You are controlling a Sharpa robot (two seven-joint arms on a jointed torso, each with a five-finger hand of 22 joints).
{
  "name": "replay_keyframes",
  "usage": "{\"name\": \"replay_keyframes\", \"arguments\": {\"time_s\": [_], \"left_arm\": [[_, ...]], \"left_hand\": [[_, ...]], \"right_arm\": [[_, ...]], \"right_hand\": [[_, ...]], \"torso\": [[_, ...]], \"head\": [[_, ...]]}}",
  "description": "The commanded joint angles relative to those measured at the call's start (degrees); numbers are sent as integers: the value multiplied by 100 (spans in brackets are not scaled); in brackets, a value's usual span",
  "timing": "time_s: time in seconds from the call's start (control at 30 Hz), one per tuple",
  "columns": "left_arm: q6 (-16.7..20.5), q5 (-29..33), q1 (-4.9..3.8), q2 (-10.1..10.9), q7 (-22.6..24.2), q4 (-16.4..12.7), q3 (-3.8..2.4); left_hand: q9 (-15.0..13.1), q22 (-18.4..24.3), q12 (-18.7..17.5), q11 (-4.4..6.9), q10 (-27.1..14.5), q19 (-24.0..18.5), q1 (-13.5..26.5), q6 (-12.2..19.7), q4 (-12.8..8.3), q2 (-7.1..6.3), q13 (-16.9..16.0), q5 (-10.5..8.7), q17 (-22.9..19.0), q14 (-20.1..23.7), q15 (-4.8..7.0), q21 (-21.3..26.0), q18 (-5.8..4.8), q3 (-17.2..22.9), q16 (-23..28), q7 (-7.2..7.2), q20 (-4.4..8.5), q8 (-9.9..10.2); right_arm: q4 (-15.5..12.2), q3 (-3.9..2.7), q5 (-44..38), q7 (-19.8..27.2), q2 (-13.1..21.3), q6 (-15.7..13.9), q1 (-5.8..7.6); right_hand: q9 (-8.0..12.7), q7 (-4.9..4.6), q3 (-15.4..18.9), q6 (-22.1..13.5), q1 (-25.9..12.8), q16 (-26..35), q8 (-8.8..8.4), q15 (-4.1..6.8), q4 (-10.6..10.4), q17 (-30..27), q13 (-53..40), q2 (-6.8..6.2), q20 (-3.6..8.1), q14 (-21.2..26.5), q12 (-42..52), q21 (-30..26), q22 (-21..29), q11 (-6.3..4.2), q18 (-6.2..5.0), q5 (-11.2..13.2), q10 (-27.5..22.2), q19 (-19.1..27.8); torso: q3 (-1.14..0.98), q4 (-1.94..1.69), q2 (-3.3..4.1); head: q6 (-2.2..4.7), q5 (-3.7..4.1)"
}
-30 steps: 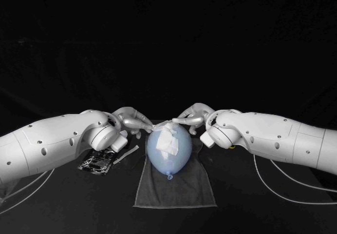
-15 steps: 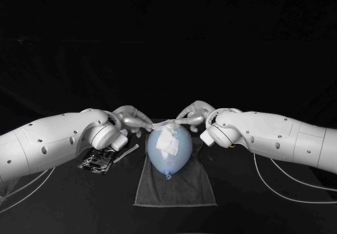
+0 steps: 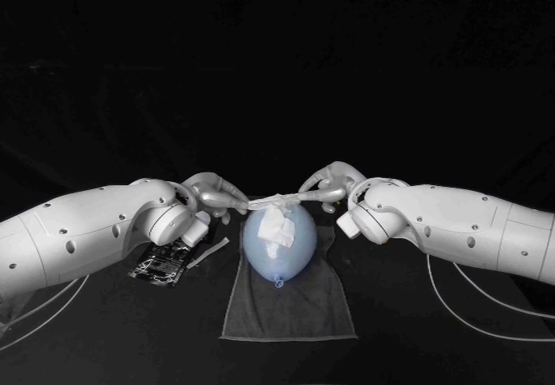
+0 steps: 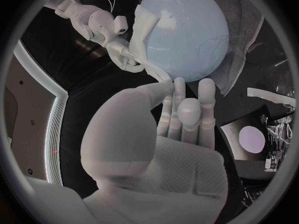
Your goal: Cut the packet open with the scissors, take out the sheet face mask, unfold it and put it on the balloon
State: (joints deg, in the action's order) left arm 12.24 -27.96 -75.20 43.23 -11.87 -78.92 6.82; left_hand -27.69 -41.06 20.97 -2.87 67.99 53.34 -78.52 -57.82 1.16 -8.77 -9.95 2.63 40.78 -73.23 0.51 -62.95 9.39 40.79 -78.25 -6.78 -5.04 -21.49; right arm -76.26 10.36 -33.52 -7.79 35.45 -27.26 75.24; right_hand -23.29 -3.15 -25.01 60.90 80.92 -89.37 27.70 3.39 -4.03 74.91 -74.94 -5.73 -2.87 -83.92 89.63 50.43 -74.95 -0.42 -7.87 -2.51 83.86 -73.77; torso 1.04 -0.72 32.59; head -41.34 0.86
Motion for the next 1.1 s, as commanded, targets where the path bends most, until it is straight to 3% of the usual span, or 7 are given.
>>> {"name": "replay_keyframes", "arguments": {"time_s": [0.03,0.2,0.53,0.83,1.1], "left_arm": [[163,25,-4,4,171,5,-11],[239,43,-5,3,272,15,-17],[228,44,-66,-26,473,20,-78],[111,-30,-219,-52,670,-2,-160],[-109,-162,-392,-6,947,-64,-244]], "left_hand": [[-67,-14,40,-9,38,38,5,-52,0,41,-6,20,23,-47,22,-40,90,44,-29,-16,2,-42],[-68,-20,43,-8,41,44,6,-55,-2,40,-7,19,40,-55,23,-46,89,48,-34,-14,3,-44],[-70,-29,46,-5,45,53,6,-59,-6,39,-8,20,64,-68,25,-53,87,56,-42,-11,4,-46],[-70,-31,46,-4,45,55,5,-59,-9,39,-8,20,67,-70,26,-55,87,60,-43,-9,5,-46],[-71,-36,44,-4,40,60,2,-56,-14,40,-8,20,76,-76,28,-60,86,70,-47,-8,6,-44]], "right_arm": [[-53,-13,-9,-13,76,227,25],[-84,-19,-37,-80,145,522,52],[-144,-28,-249,-62,190,685,157],[-288,-47,-405,107,249,312,248],[-444,-119,-417,305,400,-147,381]], "right_hand": [[-6,1,-38,-48,-83,-21,23,34,-5,1291,-1506,4,14,-519,37,-22,-549,-43,70,-29,614,-4],[-10,2,-62,-62,-109,-15,29,34,-1,1266,-1504,-3,14,-509,36,-49,-542,-43,66,-29,613,10],[-15,3,-92,-77,-127,-16,37,34,11,1272,-1503,-12,14,-511,34,-48,-542,-44,67,-30,612,13],[-34,2,-182,-71,-152,-31,76,38,58,1350,-1506,-20,18,-543,37,92,-576,-46,90,-30,614,-44],[-54,1,-286,-68,-193,-45,118,42,115,1418,-1506,-28,23,-571,37,224,-607,-47,111,-30,614,-107]], "torso": [[-1,3,4],[-1,0,3],[1,-1,3],[3,-2,6],[-2,-3,1]], "head": [[-12,-7],[-12,-13],[13,-13],[35,-8],[80,-15]]}}
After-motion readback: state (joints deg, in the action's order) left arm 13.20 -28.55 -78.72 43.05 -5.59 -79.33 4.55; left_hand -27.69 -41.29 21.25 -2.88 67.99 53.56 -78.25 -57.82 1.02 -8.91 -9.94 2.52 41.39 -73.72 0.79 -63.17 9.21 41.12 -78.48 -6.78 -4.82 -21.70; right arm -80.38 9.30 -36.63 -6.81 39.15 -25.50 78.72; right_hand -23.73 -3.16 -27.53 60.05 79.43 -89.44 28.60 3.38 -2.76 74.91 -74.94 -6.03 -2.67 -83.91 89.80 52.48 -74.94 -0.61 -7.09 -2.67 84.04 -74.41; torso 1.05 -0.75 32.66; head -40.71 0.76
